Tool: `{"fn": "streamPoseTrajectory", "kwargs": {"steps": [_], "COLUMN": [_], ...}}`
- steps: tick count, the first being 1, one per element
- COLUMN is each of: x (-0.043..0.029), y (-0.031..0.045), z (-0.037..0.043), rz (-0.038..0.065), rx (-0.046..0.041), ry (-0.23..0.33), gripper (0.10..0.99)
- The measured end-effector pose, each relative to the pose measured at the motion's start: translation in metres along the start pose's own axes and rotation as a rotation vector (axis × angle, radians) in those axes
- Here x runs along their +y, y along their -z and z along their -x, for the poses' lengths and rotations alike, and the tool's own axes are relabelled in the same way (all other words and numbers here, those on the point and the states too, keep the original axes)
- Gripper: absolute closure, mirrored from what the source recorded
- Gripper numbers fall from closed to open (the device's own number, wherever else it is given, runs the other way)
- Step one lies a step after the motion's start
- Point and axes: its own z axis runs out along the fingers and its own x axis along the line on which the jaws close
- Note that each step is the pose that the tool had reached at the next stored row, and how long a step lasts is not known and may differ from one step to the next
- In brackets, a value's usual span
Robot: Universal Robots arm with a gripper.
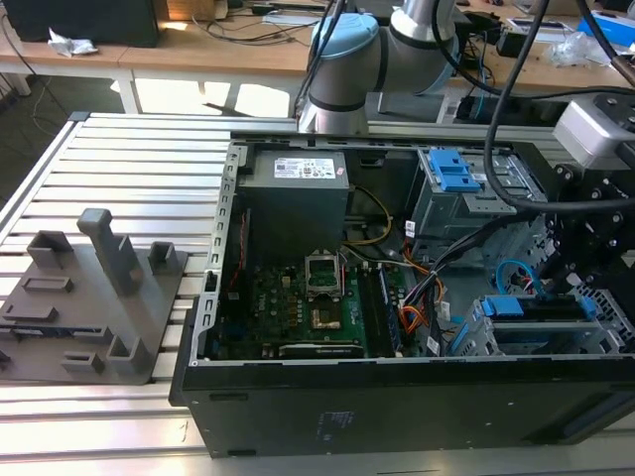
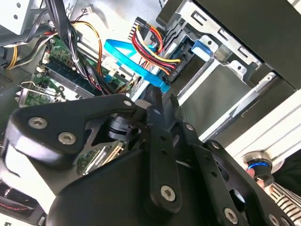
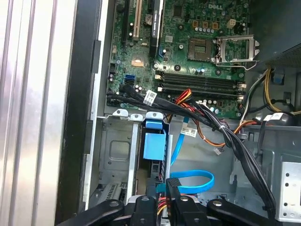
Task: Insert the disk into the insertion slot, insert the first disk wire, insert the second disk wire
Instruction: 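Insert the second disk wire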
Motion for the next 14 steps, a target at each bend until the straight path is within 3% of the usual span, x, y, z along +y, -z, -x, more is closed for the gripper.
{"fn": "streamPoseTrajectory", "kwargs": {"steps": [1, 2, 7, 14], "x": [0.0001, 0.0002, 0.0008, 0.0009], "y": [0.0025, 0.0041, 0.0150, 0.0163], "z": [0.0001, 0.0002, 0.0007, 0.0007], "rz": [0.000, 0.000, 0.000, 0.000], "rx": [0.0000, 0.0000, 0.0003, 0.0003], "ry": [0.000, 0.000, 0.000, 0.000], "gripper": [0.859, 0.980, 0.980, 0.980]}}
